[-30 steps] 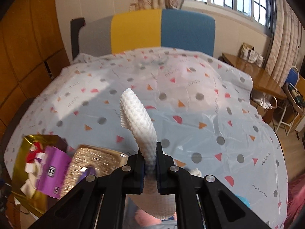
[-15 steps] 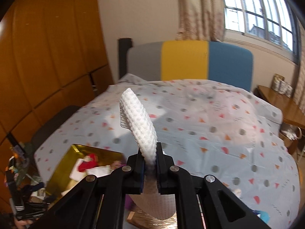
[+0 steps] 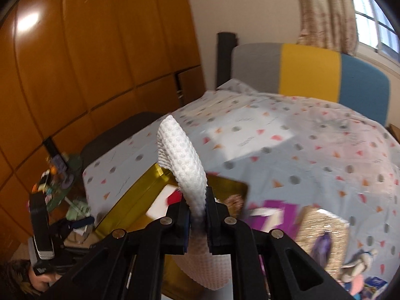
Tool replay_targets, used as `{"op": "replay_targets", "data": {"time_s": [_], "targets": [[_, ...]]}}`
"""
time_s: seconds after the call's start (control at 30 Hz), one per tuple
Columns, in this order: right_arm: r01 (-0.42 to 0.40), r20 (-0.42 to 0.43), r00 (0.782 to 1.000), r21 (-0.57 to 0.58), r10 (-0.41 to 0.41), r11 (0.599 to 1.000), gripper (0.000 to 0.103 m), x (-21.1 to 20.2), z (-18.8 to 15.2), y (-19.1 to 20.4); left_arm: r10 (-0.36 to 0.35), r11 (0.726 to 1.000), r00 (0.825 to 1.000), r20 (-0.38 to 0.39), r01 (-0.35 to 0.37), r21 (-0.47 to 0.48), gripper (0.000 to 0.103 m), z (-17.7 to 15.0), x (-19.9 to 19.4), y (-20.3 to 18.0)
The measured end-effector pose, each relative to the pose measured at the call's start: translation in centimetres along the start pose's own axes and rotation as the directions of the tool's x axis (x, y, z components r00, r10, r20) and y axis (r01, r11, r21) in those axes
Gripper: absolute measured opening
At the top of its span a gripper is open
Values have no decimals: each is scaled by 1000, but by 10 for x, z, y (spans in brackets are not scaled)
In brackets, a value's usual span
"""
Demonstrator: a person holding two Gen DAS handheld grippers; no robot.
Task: Organize soft objects
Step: 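Carry the white waffle cloth into the gold tray with the right gripper and release it, then move both grippers back over the remaining pile of soft items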
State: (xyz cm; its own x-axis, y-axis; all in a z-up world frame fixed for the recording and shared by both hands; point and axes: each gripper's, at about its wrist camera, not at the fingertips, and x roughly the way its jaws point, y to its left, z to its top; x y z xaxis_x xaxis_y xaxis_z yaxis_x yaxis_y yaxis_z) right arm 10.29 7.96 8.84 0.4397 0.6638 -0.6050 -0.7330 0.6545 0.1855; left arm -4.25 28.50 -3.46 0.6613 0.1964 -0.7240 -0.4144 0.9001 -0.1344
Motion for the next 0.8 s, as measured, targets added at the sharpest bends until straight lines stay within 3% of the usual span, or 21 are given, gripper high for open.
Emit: {"op": "replay_targets", "data": {"time_s": [0.2, 0.33, 0.43, 0.5, 0.57, 0.8], "targets": [[-73, -150, 986, 2, 72, 997, 10, 61, -35, 31, 6, 1000, 1000, -6, -6, -18, 88, -2, 2, 8], [-17, -266, 964, -38, 7, 999, 14, 96, -63, 40, 1, 1000, 1000, -12, -1, -10, 88, -4, 4, 7], [11, -324, 945, -94, -41, 996, 22, 108, -82, 39, -2, 1000, 1000, -21, 2, -14, 88, -5, 7, 7], [15, -353, 934, -100, -49, 995, 38, 110, -90, 35, -3, 1000, 1000, -21, 3, -17, 88, -5, 7, 7], [-4, -363, 932, -64, -19, 998, 44, 110, -93, 28, -1, 1000, 1000, -16, 1, -12, 88, -5, 5, 6], [14, -314, 949, -62, -33, 998, 45, 88, -93, 27, 2, 1000, 1000, 2, -2, 4, 88, -3, 0, 3]]}}
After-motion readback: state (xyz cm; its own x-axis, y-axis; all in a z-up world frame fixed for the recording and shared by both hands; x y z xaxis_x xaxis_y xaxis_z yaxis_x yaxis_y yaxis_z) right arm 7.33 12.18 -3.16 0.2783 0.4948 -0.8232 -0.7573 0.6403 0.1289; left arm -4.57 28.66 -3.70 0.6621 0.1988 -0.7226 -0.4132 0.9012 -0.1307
